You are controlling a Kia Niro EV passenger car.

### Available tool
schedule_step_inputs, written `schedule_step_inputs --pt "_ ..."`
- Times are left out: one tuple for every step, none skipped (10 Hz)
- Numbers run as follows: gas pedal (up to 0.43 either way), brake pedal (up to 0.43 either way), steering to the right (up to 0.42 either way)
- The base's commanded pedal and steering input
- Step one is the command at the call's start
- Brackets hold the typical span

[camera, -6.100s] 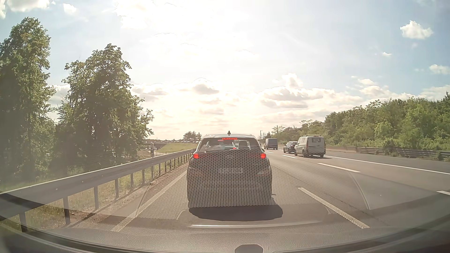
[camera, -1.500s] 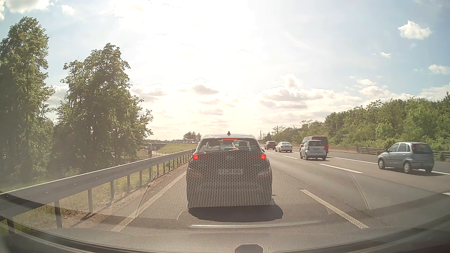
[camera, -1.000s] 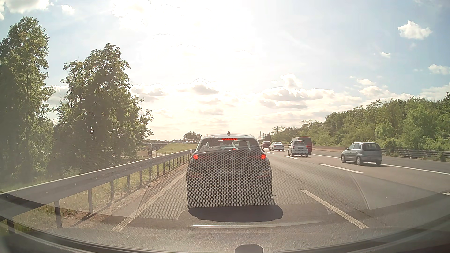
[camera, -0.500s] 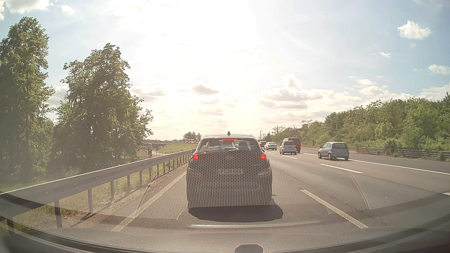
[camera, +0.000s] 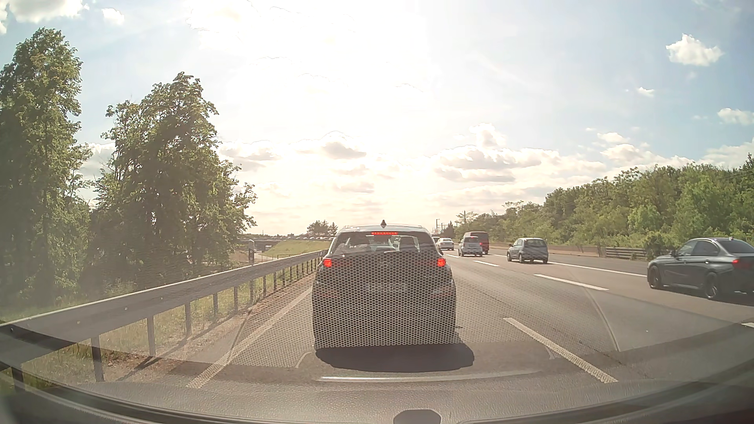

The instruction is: Follow the waypoints while adhering to traffic rules and regulations

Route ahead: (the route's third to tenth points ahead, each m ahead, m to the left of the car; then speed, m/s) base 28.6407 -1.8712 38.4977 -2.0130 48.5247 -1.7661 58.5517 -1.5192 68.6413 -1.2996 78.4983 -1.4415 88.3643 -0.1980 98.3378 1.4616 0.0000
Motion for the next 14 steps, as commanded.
schedule_step_inputs --pt "0.0 0.22 0.002" --pt "0.0 0.22 0.001" --pt "0.0 0.22 0.002" --pt "0.0 0.22 0.002" --pt "0.0 0.213 0.002" --pt "0.0 0.22 0.001" --pt "0.0 0.22 0.002" --pt "0.0 0.22 0.001" --pt "0.0 0.22 0.001" --pt "0.0 0.22 0.002" --pt "0.0 0.22 0.002" --pt "0.0 0.22 0.001" --pt "0.0 0.22 0.002" --pt "0.0 0.22 0.001"
